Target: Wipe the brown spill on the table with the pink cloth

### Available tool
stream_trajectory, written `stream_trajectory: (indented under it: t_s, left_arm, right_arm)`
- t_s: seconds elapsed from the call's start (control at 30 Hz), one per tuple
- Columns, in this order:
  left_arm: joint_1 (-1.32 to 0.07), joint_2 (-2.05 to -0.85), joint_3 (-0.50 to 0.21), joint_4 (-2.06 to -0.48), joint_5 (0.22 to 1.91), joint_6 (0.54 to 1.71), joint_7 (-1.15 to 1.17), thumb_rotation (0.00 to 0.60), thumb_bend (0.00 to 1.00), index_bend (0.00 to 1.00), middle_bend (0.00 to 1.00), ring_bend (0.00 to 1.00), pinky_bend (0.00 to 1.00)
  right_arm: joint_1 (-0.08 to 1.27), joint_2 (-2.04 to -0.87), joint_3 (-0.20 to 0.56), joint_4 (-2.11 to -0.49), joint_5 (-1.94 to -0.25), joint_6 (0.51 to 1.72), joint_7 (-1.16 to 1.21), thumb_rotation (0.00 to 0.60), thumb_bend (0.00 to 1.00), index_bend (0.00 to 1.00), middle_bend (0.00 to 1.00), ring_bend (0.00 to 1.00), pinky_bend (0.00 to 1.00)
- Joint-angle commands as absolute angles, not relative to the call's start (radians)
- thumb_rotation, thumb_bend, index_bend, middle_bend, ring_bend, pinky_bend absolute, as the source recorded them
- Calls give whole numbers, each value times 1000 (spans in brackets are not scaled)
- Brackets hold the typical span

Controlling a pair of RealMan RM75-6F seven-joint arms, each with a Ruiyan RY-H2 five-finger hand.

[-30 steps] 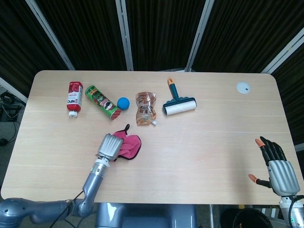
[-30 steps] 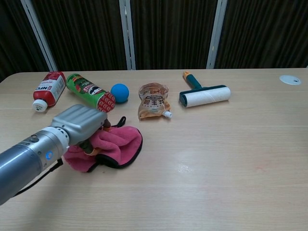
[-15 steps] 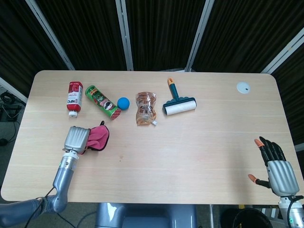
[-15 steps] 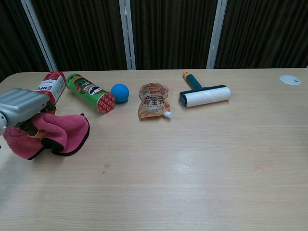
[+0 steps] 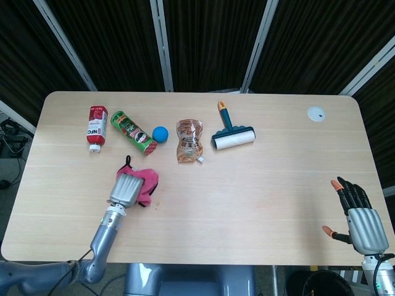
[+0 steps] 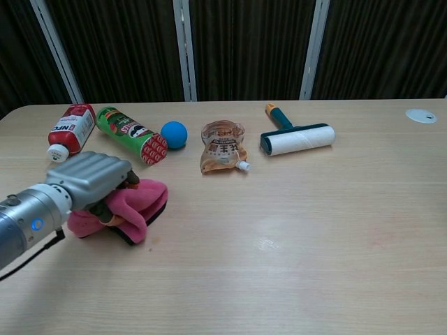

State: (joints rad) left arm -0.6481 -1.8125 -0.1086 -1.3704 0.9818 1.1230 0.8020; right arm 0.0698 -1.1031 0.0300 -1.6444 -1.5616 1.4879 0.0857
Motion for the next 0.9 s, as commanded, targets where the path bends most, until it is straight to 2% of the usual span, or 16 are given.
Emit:
stream_trajectory:
  t_s: [0.03,0.3,0.5,0.73,0.9]
  left_arm:
    - [-672,-1883,-116,-1359,981,1126,835,600,559,864,654,570,543]
    - [-697,-2000,-121,-1390,998,1143,864,600,559,864,654,571,544]
    - [-689,-2042,-97,-1406,1004,1152,877,600,559,864,655,571,544]
    - [-685,-2027,-92,-1399,1017,1162,896,600,558,864,655,571,544]
    - [-666,-1956,-102,-1394,998,1166,891,600,560,864,655,571,543]
  right_arm:
    - [69,-1102,31,-1645,-1560,1488,90,600,15,0,0,0,56]
    - [65,-1098,29,-1646,-1562,1494,99,600,14,0,0,0,56]
    - [61,-1099,24,-1649,-1571,1498,86,600,14,0,0,0,56]
    - [58,-1096,24,-1651,-1566,1501,90,600,15,0,0,0,56]
    - [55,-1094,25,-1651,-1567,1505,87,600,14,0,0,0,56]
